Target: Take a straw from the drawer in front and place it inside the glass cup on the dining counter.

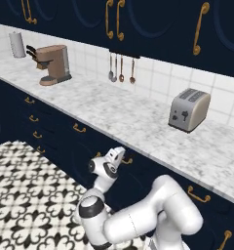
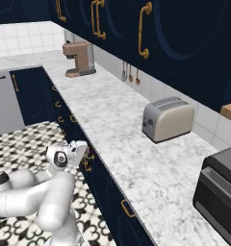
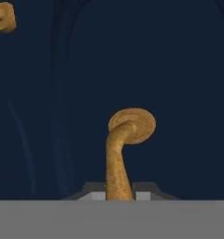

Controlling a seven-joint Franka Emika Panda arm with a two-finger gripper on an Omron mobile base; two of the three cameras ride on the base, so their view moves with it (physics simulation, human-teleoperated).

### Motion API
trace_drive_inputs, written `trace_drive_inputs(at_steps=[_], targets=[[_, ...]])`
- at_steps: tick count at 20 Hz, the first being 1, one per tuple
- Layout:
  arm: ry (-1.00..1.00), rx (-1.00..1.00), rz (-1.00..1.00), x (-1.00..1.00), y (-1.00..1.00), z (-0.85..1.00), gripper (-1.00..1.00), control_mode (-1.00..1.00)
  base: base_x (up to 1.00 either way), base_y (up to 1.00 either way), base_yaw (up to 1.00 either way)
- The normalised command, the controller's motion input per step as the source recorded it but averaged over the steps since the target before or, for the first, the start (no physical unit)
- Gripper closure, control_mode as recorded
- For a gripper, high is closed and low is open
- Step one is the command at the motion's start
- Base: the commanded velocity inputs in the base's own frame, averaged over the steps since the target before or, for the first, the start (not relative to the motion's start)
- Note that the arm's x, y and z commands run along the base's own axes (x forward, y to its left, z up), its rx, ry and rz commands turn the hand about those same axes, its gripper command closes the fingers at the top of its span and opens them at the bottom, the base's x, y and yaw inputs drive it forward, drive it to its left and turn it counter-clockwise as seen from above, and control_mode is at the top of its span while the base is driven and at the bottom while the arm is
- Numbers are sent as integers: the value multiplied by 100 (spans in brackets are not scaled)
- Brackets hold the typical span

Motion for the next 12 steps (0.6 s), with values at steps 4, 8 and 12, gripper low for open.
trace_drive_inputs(at_steps=[4,8,12], targets=[[14,8,0,-77,48,-2,100,-100,0,0,0],[21,11,0,-75,56,0,100,-100,0,0,0],[21,12,2,-79,64,0,100,-100,0,0,0]])
